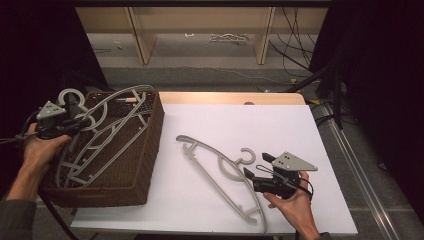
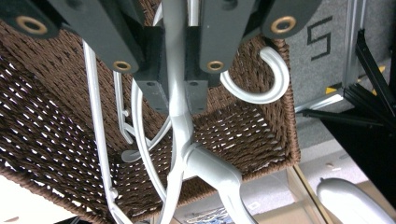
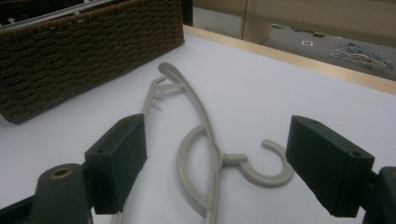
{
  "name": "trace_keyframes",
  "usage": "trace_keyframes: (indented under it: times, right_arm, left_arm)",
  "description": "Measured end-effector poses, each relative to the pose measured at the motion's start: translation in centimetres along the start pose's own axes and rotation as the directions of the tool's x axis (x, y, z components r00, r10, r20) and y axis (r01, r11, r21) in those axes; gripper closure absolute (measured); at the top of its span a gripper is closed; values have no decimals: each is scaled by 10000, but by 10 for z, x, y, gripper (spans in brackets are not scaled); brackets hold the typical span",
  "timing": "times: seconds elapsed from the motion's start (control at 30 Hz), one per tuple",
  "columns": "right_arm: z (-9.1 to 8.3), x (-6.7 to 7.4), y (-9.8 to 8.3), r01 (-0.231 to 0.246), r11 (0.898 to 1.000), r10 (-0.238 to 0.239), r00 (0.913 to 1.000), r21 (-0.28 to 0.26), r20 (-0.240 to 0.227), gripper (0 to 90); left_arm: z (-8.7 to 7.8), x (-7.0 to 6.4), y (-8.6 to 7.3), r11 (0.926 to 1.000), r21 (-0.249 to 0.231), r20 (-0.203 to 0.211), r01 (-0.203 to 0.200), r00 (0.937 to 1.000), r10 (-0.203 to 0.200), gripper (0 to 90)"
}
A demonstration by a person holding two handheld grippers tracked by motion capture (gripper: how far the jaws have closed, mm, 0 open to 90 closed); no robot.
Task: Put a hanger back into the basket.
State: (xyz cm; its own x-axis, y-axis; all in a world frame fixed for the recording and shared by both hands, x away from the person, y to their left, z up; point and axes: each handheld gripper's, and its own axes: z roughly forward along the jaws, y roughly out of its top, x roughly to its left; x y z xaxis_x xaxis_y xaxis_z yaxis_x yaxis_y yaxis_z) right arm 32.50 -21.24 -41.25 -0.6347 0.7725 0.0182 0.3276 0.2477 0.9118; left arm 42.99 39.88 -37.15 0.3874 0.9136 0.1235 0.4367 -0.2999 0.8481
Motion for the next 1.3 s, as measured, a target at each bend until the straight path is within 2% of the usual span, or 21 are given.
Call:
trace_keyframes:
  times: [0.07, 0.13, 0.23, 0.27, 0.33, 0.37, 0.4, 0.5, 0.67, 0.73, 0.8, 0.83, 0.87, 0.97, 1.03, 1.07, 1.13, 1.17, 1.23, 1.27, 1.3]
  right_arm:
    - [1, 0, 0, 4, 9999, -4, 10000, -104, 9, 216]
    - [1, 0, -1, -11, 9998, 11, 10000, -175, 8, 216]
    - [0, 0, 0, 27, 10000, -26, 10000, -21, 43, 216]
    - [0, 0, 0, 23, 10000, -23, 10000, -26, 25, 216]
    - [0, 0, 0, 33, 10000, -33, 10000, -8, 42, 217]
    - [0, 0, 0, 17, 10000, -17, 10000, -7, 30, 216]
    - [1, 0, 0, 5, 9999, -6, 10000, -121, -4, 217]
    - [0, 1, 0, -100, 9999, 100, 9999, 125, -41, 217]
    - [1, 0, -1, 40, 10000, -40, 10000, 21, -1, 217]
    - [1, 0, -1, 61, 10000, -61, 10000, 65, 37, 217]
    - [1, 0, -1, 48, 10000, -49, 10000, 71, 29, 218]
    - [1, -1, -1, 42, 10000, -42, 10000, 72, 27, 217]
    - [1, -1, -1, 46, 10000, -46, 10000, 64, 32, 217]
    - [1, 0, -1, 43, 10000, -44, 10000, 77, 33, 217]
    - [1, 0, -1, 46, 10000, -47, 10000, 75, 27, 218]
    - [1, 0, -1, 50, 10000, -50, 10000, 76, 28, 218]
    - [1, 0, -1, 34, 9999, -34, 10000, 94, -5, 218]
    - [1, 0, -2, -92, 9999, 93, 10000, 135, -29, 218]
    - [2, 0, -2, 20, 9999, -20, 10000, 103, -10, 218]
    - [2, 0, -2, 23, 10000, -23, 10000, 94, 21, 218]
    - [2, 0, -2, 27, 9999, -27, 10000, 100, 13, 218]
  left_arm:
    - [-1, -1, 0, 9997, 156, 18, -165, 9999, 164, 821]
    - [0, -2, -2, 10000, 49, 110, -59, 9999, 58, 822]
    - [2, -1, -5, 9995, 294, 70, -104, 9999, 102, 822]
    - [2, 1, -7, 9987, 449, 55, -240, 9997, 238, 822]
    - [4, 1, -11, 9984, 533, 25, -169, 9999, 168, 822]
    - [4, 3, -12, 9971, 689, 111, -328, 9994, 321, 822]
    - [5, 3, -13, 9972, 713, 121, -224, 9997, 215, 821]
    - [6, 4, -15, 9887, 1300, 199, -749, 9971, 729, 821]
    - [13, 1, -20, 9856, 1528, 342, -724, 9971, 680, 820]
    - [17, -2, -20, 9801, 1796, 409, -845, 9961, 784, 820]
    - [22, -5, -21, 9767, 1942, 521, -913, 9952, 827, 819]
    - [25, -7, -23, 9777, 1916, 590, -861, 9954, 761, 819]
    - [27, -8, -23, 9742, 2060, 552, -924, 9950, 827, 818]
    - [34, -10, -25, 9643, 2515, 503, -825, 9961, 721, 815]
    - [37, -11, -27, 9721, 2257, 371, -645, 9977, 576, 810]
    - [36, -9, -26, 9639, 2564, 387, -720, 9972, 642, 807]
    - [35, -9, -26, 9601, 2772, 230, -378, 9992, 327, 765]
    - [35, -8, -26, 9566, 2876, 226, -464, 9989, 416, 752]
    - [33, -5, -24, 9594, 2789, 45, -416, 9991, 420, 713]
    - [31, -6, -24, 9611, 2758, -114, -137, 9998, 176, 681]
    - [28, -5, -22, 9641, 2654, -140, -120, 9998, 163, 666]
